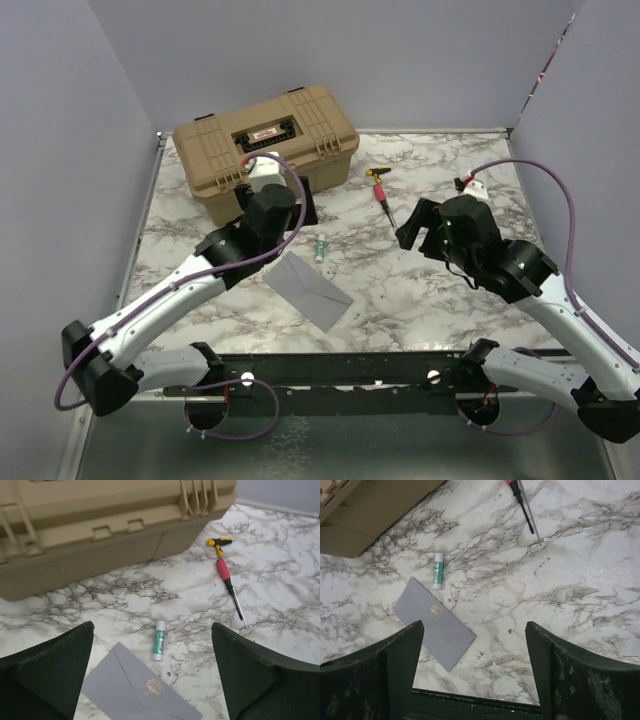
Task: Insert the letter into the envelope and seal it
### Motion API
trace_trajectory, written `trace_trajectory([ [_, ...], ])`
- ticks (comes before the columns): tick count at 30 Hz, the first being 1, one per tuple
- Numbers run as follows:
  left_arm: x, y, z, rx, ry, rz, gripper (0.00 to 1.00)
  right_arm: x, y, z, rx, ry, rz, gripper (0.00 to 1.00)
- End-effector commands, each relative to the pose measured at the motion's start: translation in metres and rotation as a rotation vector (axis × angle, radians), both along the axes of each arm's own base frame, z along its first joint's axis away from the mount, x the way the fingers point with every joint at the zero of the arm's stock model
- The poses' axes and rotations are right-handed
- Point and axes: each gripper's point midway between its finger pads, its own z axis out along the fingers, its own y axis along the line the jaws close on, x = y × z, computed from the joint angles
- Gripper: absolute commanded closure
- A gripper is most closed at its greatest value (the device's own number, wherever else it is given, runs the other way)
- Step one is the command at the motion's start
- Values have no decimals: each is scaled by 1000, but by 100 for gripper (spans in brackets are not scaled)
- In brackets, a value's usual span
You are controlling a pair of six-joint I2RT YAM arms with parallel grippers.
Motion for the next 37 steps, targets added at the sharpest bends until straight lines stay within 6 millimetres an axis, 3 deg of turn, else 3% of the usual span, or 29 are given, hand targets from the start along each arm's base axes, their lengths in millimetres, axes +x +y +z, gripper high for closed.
trace_trajectory([
  [1,-30,70,45,35,-97,158,1,-3,-35,24,-94,-79,-80,15],
  [7,-76,136,106,-35,-257,214,1,-11,-65,63,-101,-178,-155,15],
  [15,-114,184,118,32,-255,233,1,-20,-75,106,-37,-281,-162,14],
  [20,-123,197,119,30,-268,250,1,-21,-67,118,-7,-309,-116,14],
  [37,-128,203,107,51,-238,261,1,-15,-58,118,-21,-312,-81,13],
])
